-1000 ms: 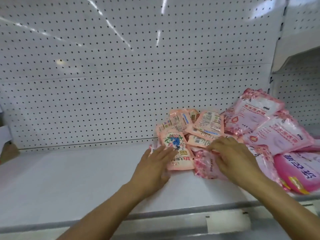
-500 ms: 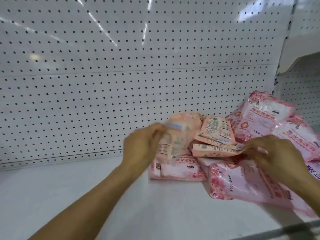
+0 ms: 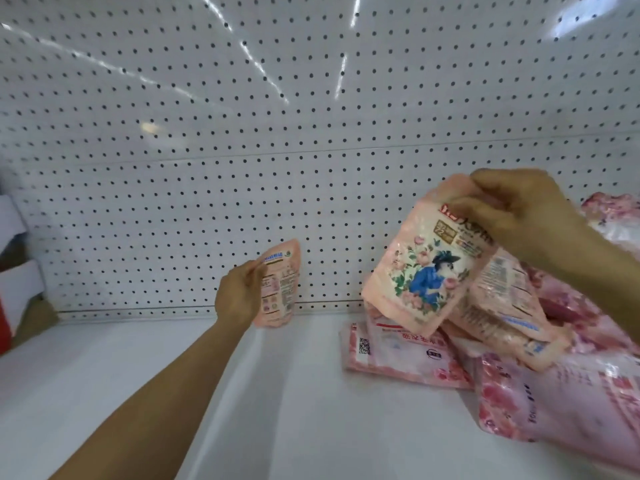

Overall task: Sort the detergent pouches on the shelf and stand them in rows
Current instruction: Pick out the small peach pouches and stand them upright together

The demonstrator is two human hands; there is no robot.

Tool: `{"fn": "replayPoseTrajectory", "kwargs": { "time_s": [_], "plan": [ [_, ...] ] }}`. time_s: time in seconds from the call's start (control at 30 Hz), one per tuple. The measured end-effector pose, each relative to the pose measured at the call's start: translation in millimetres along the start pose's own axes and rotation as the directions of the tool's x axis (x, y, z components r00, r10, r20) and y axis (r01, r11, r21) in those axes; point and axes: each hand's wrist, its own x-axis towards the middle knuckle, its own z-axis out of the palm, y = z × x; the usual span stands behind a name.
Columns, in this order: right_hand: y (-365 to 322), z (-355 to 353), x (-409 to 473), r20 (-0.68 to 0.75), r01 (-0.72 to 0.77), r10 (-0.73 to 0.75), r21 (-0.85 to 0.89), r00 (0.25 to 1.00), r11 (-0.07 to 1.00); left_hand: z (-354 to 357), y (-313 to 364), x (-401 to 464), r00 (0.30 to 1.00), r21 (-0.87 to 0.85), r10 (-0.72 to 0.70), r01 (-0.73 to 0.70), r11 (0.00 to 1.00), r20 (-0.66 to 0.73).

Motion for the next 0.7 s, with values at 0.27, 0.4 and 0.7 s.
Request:
{"fn": "replayPoseTrajectory", "kwargs": {
  "time_s": [0.27, 0.4, 0.7],
  "plan": [
    [-44.1, 111.7, 61.2, 0.274, 0.29, -0.236, -0.174, 0.932, 0.941, -17.1, -5.6, 12.3, 0.983, -0.127, -0.174, 0.179, 0.976, 0.049],
    [-37.2, 171.5, 72.8, 0.423, 0.381, -0.246, -0.273, 0.872, 0.883, -22.5, -2.8, 6.6, 0.977, -0.163, -0.179, 0.196, 0.967, 0.114],
    [-13.8, 185.8, 55.4, 0.485, 0.424, -0.236, -0.325, 0.842, 0.845, -35.9, 18.1, -31.7, 0.956, -0.023, 0.141, -0.152, 0.988, -0.257]
  ]
}}
